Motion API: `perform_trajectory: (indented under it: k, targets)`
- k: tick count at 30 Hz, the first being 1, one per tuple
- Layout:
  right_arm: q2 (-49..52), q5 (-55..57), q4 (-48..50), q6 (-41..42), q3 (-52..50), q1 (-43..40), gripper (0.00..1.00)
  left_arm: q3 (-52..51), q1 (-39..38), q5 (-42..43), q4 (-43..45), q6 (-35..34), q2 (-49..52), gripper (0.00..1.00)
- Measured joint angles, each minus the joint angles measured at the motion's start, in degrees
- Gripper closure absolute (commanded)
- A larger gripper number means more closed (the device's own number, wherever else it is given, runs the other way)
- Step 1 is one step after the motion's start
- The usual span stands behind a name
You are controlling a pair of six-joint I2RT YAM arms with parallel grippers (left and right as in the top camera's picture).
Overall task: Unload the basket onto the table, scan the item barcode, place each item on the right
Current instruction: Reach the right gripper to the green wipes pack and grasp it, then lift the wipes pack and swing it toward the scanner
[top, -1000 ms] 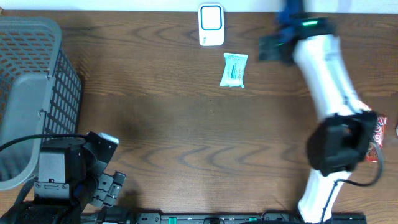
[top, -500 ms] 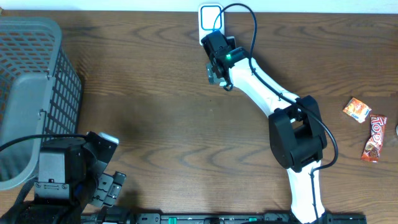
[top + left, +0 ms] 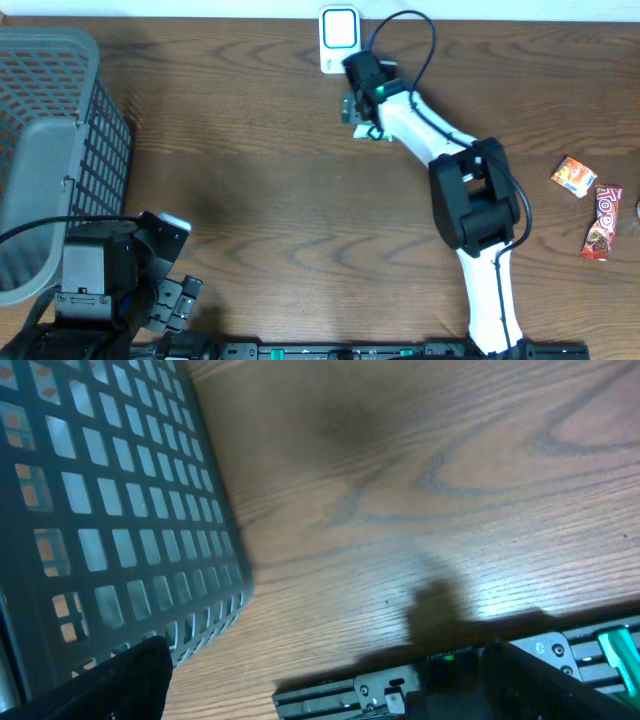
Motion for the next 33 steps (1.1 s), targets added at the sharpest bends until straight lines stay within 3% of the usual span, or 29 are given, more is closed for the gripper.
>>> perform_trajectory:
  k: [2, 6, 11, 17, 24, 26, 33]
  targets:
    - [0.0, -0.5, -0.1, 0.4, 0.0, -1.4, 0.03, 0.0, 0.0, 0.0, 0.0, 0.0, 0.0, 0.02]
    - [0.0, -2.3, -0.3, 0.9, 0.0, -3.6, 0.17, 0.0, 0.0, 0.0, 0.0, 0.0, 0.0, 0.02]
    - [0.0, -5.3, -0.8, 0.1, 0.1, -4.1, 0.53, 0.0, 0.0, 0.0, 0.0, 0.0, 0.0, 0.02]
    - [-0.2, -8.9, -4.2, -0.7, 1.0, -3.9, 0.69, 0.0, 0.0, 0.0, 0.0, 0.0, 0.0, 0.02]
    - [-2.4, -23.5, -12.5, -1.4, 1.1, -3.9, 0.69, 0.0, 0.0, 0.0, 0.0, 0.0, 0.0, 0.02]
    - [-3.6, -30.5, -16.6, -3.2, 0.8, -4.0, 0.59, 0.0, 0.0, 0.0, 0.0, 0.0, 0.0, 0.02]
    - [-9.1, -57.0, -34.7, -17.0, 0.4, -5.4, 0.55, 0.0, 0.0, 0.0, 0.0, 0.0, 0.0, 0.02]
